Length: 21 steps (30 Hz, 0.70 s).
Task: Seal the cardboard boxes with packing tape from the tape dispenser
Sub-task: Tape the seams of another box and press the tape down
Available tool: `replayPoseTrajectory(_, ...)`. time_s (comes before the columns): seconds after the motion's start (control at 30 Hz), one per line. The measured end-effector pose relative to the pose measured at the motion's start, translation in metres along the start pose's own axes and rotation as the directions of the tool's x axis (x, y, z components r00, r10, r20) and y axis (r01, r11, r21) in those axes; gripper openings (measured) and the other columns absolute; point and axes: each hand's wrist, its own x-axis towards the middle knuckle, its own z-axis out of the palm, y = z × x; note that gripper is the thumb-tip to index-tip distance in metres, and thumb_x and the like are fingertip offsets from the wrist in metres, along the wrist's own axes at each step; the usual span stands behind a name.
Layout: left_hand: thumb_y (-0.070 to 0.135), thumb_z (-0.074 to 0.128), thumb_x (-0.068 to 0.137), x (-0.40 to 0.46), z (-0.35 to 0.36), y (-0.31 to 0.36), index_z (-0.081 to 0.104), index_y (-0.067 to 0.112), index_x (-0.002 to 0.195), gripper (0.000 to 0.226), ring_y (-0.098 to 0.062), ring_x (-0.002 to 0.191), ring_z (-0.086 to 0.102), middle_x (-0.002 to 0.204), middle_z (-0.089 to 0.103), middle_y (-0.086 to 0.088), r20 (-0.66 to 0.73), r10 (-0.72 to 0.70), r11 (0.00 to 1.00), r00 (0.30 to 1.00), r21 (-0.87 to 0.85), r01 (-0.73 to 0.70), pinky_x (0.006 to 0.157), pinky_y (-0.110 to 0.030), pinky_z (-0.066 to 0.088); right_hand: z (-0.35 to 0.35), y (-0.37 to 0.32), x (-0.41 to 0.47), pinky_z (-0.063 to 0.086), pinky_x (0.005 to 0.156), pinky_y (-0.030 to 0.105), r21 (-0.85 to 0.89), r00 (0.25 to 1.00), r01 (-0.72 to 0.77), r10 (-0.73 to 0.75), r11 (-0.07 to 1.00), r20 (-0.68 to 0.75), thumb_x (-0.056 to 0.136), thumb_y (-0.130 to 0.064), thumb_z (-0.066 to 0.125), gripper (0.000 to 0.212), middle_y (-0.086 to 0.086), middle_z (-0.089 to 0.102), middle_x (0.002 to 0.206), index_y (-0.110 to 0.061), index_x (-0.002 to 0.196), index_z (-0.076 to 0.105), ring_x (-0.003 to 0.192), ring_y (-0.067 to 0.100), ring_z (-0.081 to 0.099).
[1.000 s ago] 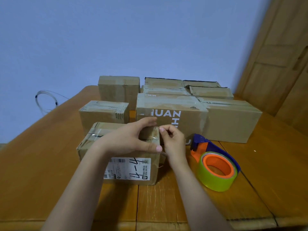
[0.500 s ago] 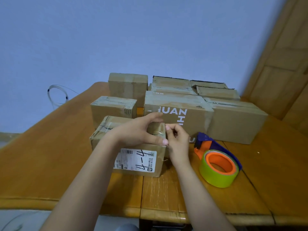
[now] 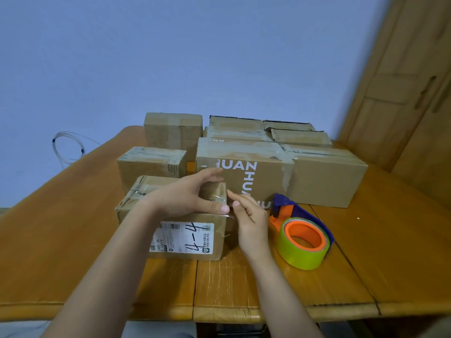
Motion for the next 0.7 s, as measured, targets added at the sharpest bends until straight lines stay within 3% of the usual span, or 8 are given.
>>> replayPoseTrajectory(0.1, 0.070, 0.075, 0.055, 0.000, -0.002, -0.001, 0.022, 0.038, 0.148, 0.112, -0.002, 0.125, 0.046, 0.145, 0.041, 0.021, 0.009, 0.011, 1.000, 1.000, 0.006, -0.011, 0.106, -0.027, 0.039, -0.005, -0.005, -0.004, 0.047, 0.087, 0.017, 0.103, 0.998, -0.040, 0.046, 0.994, -0.052, 0.089, -0.027, 0.047, 0.024, -0.008, 0.070, 0.102, -0.036, 0.102, 0.064, 0.100, 0.002, 0.063)
replayPoseTrajectory(0.17, 0.077, 0.073, 0.045, 0.000, -0.003, -0.004, 0.023, 0.040, 0.147, 0.119, 0.000, 0.125, 0.046, 0.143, 0.041, 0.024, 0.015, 0.009, 1.000, 1.000, 0.004, -0.009, 0.106, -0.028, 0.040, -0.006, -0.007, -0.010, 0.048, 0.086, 0.019, 0.104, 0.995, 0.013, -0.003, 0.994, -0.098, 0.091, -0.031, 0.049, 0.019, -0.009, 0.069, 0.104, -0.038, 0.103, 0.062, 0.102, 0.006, 0.063)
replayPoseTrajectory(0.23, 0.074, 0.074, 0.046, 0.001, -0.004, -0.006, 0.026, 0.040, 0.146, 0.117, 0.002, 0.123, 0.048, 0.142, 0.043, 0.023, 0.012, 0.006, 1.000, 1.000, -0.026, -0.005, 0.105, -0.027, 0.041, -0.008, -0.009, -0.017, 0.047, 0.083, 0.020, 0.072, 0.990, 0.108, -0.101, 0.992, -0.104, 0.091, -0.036, 0.047, 0.021, -0.007, 0.066, 0.106, -0.032, 0.105, 0.061, 0.102, 0.011, 0.062)
replayPoseTrajectory(0.37, 0.059, 0.076, 0.065, 0.002, -0.003, -0.005, 0.026, 0.035, 0.147, 0.099, 0.002, 0.122, 0.048, 0.143, 0.043, 0.020, 0.012, 0.010, 0.998, 1.000, -0.060, -0.009, 0.104, -0.025, 0.040, -0.009, -0.010, -0.026, 0.045, 0.082, 0.021, -0.016, 0.961, 0.275, -0.275, 0.961, -0.027, 0.090, -0.029, 0.048, 0.028, 0.002, 0.061, 0.100, -0.009, 0.101, 0.063, 0.098, 0.013, 0.058)
replayPoseTrajectory(0.5, 0.047, 0.072, 0.065, 0.000, -0.002, -0.003, 0.028, 0.035, 0.146, 0.093, 0.006, 0.118, 0.048, 0.142, 0.044, 0.019, 0.012, 0.014, 0.998, 1.000, -0.067, -0.014, 0.099, -0.019, 0.041, -0.007, -0.009, -0.028, 0.048, 0.080, 0.027, -0.036, 0.959, 0.284, -0.285, 0.958, -0.004, 0.088, -0.025, 0.055, 0.022, 0.001, 0.060, 0.097, -0.006, 0.094, 0.062, 0.096, 0.014, 0.058)
replayPoseTrajectory(0.7, 0.047, 0.071, 0.067, 0.000, -0.002, -0.001, 0.028, 0.035, 0.147, 0.091, 0.004, 0.118, 0.048, 0.141, 0.044, 0.020, 0.003, 0.016, 0.999, 1.000, -0.049, -0.016, 0.103, -0.025, 0.041, -0.007, -0.011, -0.028, 0.045, 0.080, 0.019, -0.051, 0.955, 0.296, -0.297, 0.954, -0.012, 0.089, -0.018, 0.057, 0.015, -0.002, 0.060, 0.093, -0.007, 0.081, 0.062, 0.093, 0.009, 0.057)
